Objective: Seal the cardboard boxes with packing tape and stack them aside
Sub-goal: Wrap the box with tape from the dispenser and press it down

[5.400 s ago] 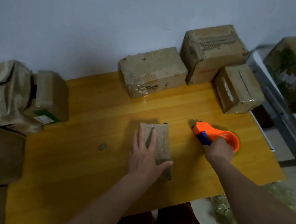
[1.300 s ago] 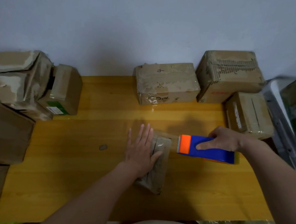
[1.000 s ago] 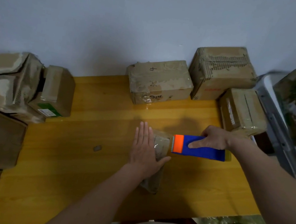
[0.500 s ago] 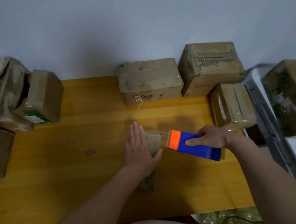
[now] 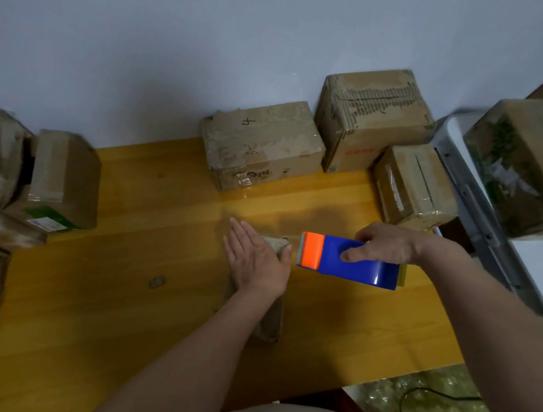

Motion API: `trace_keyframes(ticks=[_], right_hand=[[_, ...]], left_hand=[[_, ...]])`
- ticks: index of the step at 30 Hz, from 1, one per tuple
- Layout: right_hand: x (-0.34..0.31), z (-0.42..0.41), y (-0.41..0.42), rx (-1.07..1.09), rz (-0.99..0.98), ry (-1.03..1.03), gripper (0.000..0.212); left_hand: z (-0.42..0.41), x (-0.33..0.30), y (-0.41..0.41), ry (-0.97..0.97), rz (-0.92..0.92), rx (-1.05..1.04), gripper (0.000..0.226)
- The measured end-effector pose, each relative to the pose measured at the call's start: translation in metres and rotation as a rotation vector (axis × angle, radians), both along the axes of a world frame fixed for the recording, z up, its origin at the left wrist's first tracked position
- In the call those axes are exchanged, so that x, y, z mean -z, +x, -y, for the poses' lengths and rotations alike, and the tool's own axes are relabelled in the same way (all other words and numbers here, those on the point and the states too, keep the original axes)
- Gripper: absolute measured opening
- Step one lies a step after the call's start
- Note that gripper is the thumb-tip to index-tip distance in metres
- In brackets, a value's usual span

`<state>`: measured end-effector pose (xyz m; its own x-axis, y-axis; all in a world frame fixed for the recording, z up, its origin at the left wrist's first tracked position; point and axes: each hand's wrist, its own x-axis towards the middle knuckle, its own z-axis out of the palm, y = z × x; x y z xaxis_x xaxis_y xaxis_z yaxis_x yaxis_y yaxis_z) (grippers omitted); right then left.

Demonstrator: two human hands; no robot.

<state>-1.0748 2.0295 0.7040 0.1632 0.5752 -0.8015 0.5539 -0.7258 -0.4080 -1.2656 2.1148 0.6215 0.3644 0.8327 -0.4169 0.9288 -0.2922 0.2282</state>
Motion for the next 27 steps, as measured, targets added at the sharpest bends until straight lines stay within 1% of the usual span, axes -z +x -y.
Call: trace_keyframes(ticks=[4, 8, 9, 12, 14, 19, 22, 24, 25, 27], right_hand=[[-0.005, 0.006, 0.006, 0.018, -0.09, 0.001, 0.036], [-0.014, 0.012, 0.008, -0.007, -0.076, -0.035, 0.042], [-0.017, 0.011, 0.008, -0.006, -0.057, -0.041, 0.04], [-0.017, 0.004, 0.002, -0.024, 0.083, -0.06, 0.032], [-0.013, -0.005, -0.008, -0.033, 0.193, -0.101, 0.034], [-0.009, -0.016, -0.035, -0.055, 0.359, -0.166, 0.036], [-0.006, -0.024, -0.051, -0.133, 0.519, -0.132, 0.032], [0.001, -0.024, -0.06, -0.218, 0.707, -0.066, 0.023], [0.004, -0.019, -0.061, -0.233, 0.783, -0.053, 0.022], [0.009, -0.008, -0.053, -0.129, 0.809, -0.034, 0.029]], left_hand=[[0.008, 0.001, -0.005, 0.002, 0.007, 0.0, 0.098], [0.008, -0.001, -0.006, -0.013, 0.015, 0.005, 0.099], [0.008, -0.002, -0.006, -0.014, 0.017, 0.003, 0.099], [0.008, -0.001, -0.007, -0.008, 0.039, -0.001, 0.099], [0.009, 0.0, -0.011, -0.006, 0.072, -0.009, 0.101], [0.011, 0.0, -0.013, -0.004, 0.137, -0.075, 0.11], [0.013, -0.002, -0.011, -0.004, 0.131, -0.097, 0.111], [0.012, -0.002, -0.011, -0.007, 0.129, -0.119, 0.111], [0.012, -0.003, -0.011, -0.009, 0.13, -0.125, 0.111], [0.013, -0.004, -0.012, -0.011, 0.14, -0.135, 0.111]])
